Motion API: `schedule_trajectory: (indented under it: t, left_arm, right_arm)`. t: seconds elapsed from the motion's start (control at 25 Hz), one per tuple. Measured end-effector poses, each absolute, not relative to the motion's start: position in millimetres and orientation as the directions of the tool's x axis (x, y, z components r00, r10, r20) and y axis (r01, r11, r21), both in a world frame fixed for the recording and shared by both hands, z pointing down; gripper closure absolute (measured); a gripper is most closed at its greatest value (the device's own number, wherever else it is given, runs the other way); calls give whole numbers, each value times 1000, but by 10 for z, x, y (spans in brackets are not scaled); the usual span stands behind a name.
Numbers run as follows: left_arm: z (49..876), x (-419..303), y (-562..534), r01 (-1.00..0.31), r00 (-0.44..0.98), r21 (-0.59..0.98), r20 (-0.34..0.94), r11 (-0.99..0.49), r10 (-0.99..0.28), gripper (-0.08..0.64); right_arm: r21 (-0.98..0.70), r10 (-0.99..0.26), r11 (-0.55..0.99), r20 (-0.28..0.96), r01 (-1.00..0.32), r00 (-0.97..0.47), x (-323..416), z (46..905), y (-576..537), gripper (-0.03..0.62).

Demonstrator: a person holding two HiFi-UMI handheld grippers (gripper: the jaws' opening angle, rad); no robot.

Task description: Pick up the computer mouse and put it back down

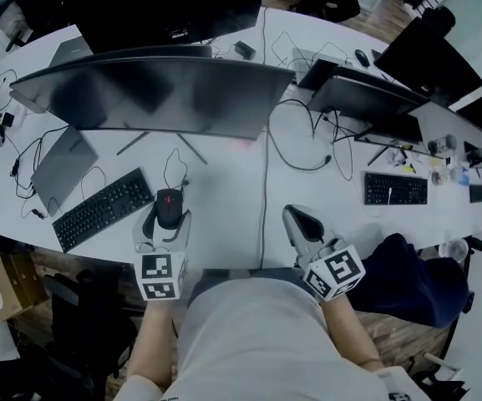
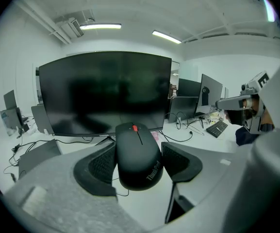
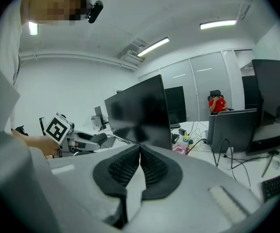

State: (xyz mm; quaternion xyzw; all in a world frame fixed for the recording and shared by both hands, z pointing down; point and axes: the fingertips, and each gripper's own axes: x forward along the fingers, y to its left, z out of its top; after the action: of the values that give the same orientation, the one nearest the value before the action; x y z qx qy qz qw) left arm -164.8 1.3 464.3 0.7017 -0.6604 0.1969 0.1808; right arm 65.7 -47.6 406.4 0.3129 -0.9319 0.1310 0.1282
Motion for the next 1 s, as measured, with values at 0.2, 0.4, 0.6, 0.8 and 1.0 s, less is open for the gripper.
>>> schedule_trajectory:
  t: [0.2,0.4,0.6,0.8,1.0]
  left_arm:
    - [4918,-1595,-101,-995,85,9,558,-96,-826,264]
    - [5199,-1558,-217,-993,110,28,590,-117,-800,264]
    - [5532,-1572,-350,-991,129,51,626,-125,-769,264]
    - [5869,-1616,-452,-990,131,49,664,-132,-736,264]
    - [6181,-1628,-505,-990,132,53,703,-133,-698,264]
  right_arm:
    - [-158,-590,733,339,-662,-733,819,4100,-462,588]
    - [-146,-629,691,363,-708,-688,1018,4134,-451,588]
    - [-131,-662,650,386,-749,-642,1196,4147,-431,588]
    - [-121,-685,615,408,-779,-604,1312,4188,-395,588]
    - [-109,-693,598,428,-794,-580,1361,4222,-374,588]
